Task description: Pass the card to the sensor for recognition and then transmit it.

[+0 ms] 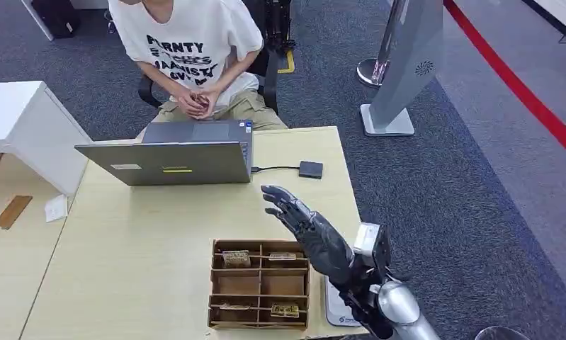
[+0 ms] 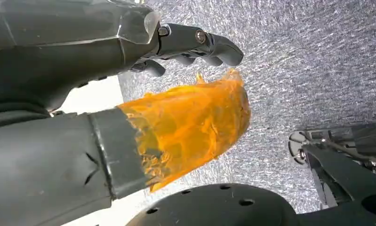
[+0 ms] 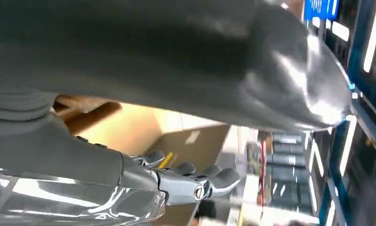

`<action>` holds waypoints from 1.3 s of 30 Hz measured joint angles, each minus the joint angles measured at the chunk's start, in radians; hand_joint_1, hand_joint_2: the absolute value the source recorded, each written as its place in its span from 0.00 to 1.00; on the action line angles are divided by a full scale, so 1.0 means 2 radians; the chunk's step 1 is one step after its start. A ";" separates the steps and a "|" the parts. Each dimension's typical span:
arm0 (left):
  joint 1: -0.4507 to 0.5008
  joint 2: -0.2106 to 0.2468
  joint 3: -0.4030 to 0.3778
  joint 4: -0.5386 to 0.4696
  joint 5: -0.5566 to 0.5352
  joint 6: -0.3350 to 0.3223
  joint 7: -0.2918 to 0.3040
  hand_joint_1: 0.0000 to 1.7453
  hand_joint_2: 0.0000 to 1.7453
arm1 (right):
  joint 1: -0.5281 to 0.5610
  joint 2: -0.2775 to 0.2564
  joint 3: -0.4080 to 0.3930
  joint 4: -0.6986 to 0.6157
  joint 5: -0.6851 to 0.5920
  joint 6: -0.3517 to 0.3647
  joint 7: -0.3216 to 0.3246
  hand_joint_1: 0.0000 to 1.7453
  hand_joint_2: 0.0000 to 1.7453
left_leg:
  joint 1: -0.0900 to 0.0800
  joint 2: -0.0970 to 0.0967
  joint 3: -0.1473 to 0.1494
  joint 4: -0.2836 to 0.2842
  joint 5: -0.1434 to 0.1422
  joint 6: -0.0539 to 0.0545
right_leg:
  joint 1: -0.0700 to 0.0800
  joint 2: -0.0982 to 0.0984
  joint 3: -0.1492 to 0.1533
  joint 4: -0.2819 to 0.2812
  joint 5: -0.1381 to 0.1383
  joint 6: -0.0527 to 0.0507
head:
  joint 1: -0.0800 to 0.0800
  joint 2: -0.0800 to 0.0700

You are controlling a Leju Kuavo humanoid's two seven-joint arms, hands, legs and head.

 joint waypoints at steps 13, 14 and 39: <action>0.000 0.003 0.000 0.000 -0.001 -0.001 -0.003 0.00 0.00 | 0.003 -0.026 0.013 0.000 -0.008 0.032 -0.007 0.00 0.00 | 0.000 0.000 0.000 0.000 0.000 0.000 | 0.000 0.000 0.000 0.000 0.000 0.000 | 0.000 0.000; 0.000 0.003 0.000 0.000 -0.001 -0.001 -0.003 0.00 0.00 | 0.003 -0.027 0.013 0.000 -0.008 0.032 -0.007 0.00 0.00 | 0.000 0.000 0.000 0.000 0.000 0.000 | 0.000 0.000 0.000 0.000 0.000 0.000 | 0.000 0.000; 0.000 0.004 0.000 0.000 -0.001 -0.001 -0.003 0.00 0.00 | 0.003 -0.030 0.015 0.000 -0.008 0.033 -0.007 0.00 0.00 | 0.000 0.000 0.000 0.000 0.000 0.000 | 0.000 0.000 0.000 0.000 0.000 0.000 | 0.000 0.000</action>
